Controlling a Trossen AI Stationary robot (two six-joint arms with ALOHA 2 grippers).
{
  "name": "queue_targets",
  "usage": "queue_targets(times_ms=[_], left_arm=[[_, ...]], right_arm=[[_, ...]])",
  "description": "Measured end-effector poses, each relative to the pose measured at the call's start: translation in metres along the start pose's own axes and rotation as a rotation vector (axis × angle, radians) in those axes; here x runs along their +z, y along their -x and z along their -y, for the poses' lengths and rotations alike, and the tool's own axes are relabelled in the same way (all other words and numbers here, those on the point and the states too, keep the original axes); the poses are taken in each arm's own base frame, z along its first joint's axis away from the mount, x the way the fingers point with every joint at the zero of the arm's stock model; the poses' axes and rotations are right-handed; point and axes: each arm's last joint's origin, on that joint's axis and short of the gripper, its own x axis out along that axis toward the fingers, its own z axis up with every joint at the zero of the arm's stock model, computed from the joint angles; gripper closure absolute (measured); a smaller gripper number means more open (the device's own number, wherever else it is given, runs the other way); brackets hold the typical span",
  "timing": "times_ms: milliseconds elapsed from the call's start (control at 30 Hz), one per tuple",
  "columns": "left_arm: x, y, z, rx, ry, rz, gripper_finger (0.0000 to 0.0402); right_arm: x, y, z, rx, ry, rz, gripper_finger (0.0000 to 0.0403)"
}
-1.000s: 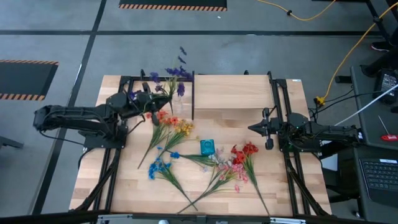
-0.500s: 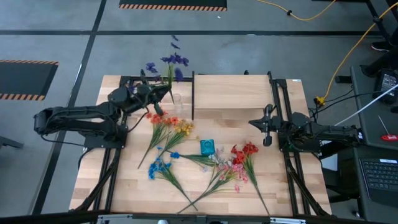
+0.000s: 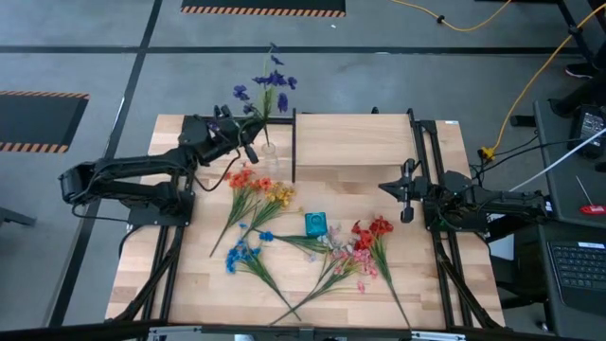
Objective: Pick and place flowers into a vace then onto a shelf
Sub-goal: Put the purple flowers into the transparent vase
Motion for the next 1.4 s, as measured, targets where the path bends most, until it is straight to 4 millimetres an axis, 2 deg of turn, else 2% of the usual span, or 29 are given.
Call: queue_targets(times_ms=[267,767,1067,1400], left_arm=[[-0.012,-0.008,-0.001,0.008,-0.008,-0.054,0.0397],[-0.026,-0.012,0.010,0.013,0.000,-0.131,0.0397],[-0.059,0.015,0.013,0.017,0.025,-0.050,0.0398],[-0.064,0.018,0.014,0.001,0.034,-0.059,0.0396]], right_arm=[[0.000,0.000,0.000,0.000,0.001,-0.001,0.0395],[-0.004,0.000,-0.001,0.006,0.003,-0.044,0.0395],[-0.006,0.000,-0.001,0.007,-0.018,-0.059,0.0395],[-0.006,0.000,-0.001,0.007,-0.017,-0.057,0.0395]])
